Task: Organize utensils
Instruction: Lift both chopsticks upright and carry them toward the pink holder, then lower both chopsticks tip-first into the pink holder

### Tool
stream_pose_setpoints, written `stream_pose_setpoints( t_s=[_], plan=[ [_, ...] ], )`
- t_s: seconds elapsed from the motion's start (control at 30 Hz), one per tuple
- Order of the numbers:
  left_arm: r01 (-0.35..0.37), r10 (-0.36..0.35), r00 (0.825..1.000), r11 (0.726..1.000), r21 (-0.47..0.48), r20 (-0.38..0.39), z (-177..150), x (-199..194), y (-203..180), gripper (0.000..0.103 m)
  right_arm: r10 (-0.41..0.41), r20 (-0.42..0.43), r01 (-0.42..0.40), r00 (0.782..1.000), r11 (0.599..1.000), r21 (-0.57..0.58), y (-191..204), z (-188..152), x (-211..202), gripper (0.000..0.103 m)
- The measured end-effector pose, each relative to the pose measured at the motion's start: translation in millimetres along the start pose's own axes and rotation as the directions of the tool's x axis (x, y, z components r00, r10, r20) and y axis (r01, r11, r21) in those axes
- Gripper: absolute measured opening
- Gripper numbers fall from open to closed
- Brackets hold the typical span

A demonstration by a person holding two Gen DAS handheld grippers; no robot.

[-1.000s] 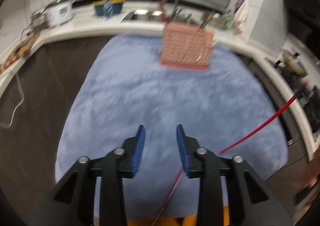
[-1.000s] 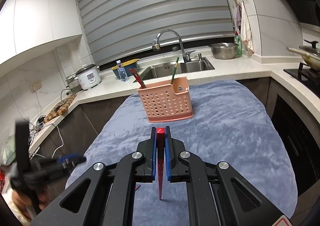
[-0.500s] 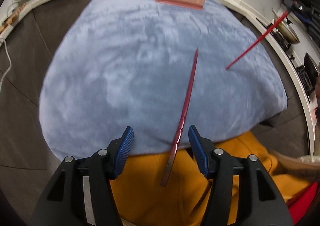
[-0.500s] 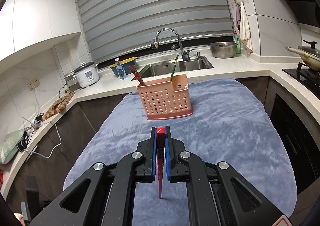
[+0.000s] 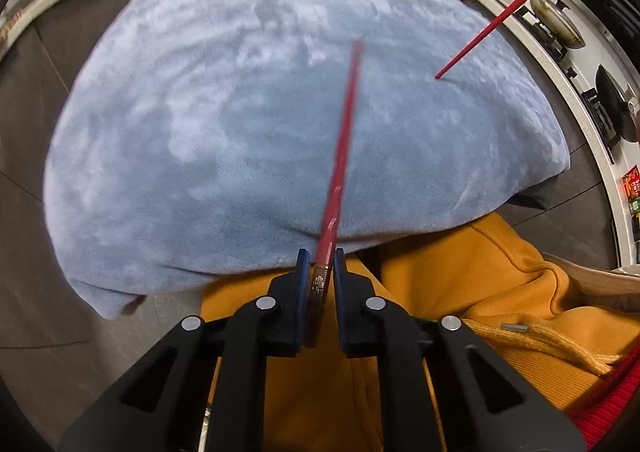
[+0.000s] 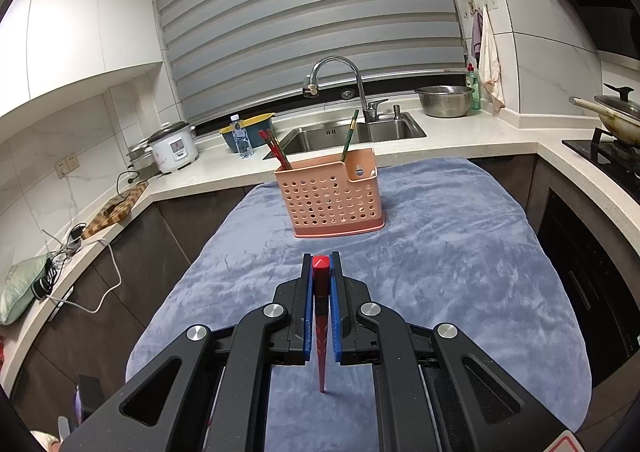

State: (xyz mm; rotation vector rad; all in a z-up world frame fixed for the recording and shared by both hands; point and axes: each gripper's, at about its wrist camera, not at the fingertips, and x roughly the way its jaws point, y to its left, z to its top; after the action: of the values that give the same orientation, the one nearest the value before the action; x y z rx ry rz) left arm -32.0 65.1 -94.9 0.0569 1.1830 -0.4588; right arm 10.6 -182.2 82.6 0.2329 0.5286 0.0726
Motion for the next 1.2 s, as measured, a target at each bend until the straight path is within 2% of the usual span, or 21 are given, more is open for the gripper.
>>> stream_pose_setpoints(
  t_s=[0.1,0.17,0.27,0.37,0.57,0.6,0.67,0.87,0.97,1.17,1.2],
  plan=[
    [-0.025,0.024,0.998,1.0,0.015,0.058,8.5,-18.5,-5.1,0.008,0.001,0.001,-0.001,1.0,1.0,0.004,0.3,-0.3,0.0,0.007],
    [-0.017,0.016,0.994,1.0,0.009,0.104,19.2,-34.4,-7.2,0.007,0.005,0.001,-0.005,1.0,1.0,0.008,0.3,0.1,-0.6,0.007],
    [-0.018,0.012,0.981,1.0,0.025,0.196,41.9,-62.2,-13.8,0.007,0.015,0.005,-0.015,1.0,1.0,0.002,2.9,2.7,-0.6,0.007],
    [-0.038,0.019,0.957,0.998,0.059,0.29,72.0,-86.2,-23.4,0.007,0.026,0.017,-0.026,1.0,1.0,-0.003,5.2,8.1,-0.3,0.007],
    [-0.063,0.011,0.893,0.993,0.101,0.45,131.8,-119.9,-37.5,0.007,0.05,0.049,-0.05,0.998,0.999,-0.001,8.0,24.4,3.2,0.007],
    [-0.065,0.006,0.875,0.992,0.105,0.485,145.1,-126.4,-40.6,0.007,0.053,0.054,-0.053,0.997,0.999,-0.001,8.7,27.1,4.0,0.007],
    [-0.067,-0.002,0.85,0.991,0.112,0.526,165.7,-132.0,-47.0,0.006,0.057,0.065,-0.057,0.996,0.998,-0.007,9.8,33.4,6.6,0.007],
    [-0.077,-0.013,0.795,0.99,0.122,0.607,214.5,-144.3,-58.0,0.006,0.079,0.099,-0.079,0.992,0.997,-0.004,6.8,59.2,20.6,0.007],
    [-0.082,-0.018,0.759,0.989,0.124,0.651,241.7,-152.5,-63.1,0.006,0.091,0.118,-0.091,0.989,0.996,0.0,3.3,77.6,32.9,0.007],
    [-0.067,-0.032,0.674,0.992,0.103,0.738,310.2,-172.4,-59.8,0.006,0.102,0.175,-0.104,0.979,0.995,-0.001,-0.3,132.9,65.5,0.007],
    [-0.061,-0.036,0.651,0.993,0.1,0.758,326.3,-176.9,-58.2,0.006,0.108,0.186,-0.111,0.977,0.994,0.004,-0.9,143.7,70.8,0.007]
  ],
)
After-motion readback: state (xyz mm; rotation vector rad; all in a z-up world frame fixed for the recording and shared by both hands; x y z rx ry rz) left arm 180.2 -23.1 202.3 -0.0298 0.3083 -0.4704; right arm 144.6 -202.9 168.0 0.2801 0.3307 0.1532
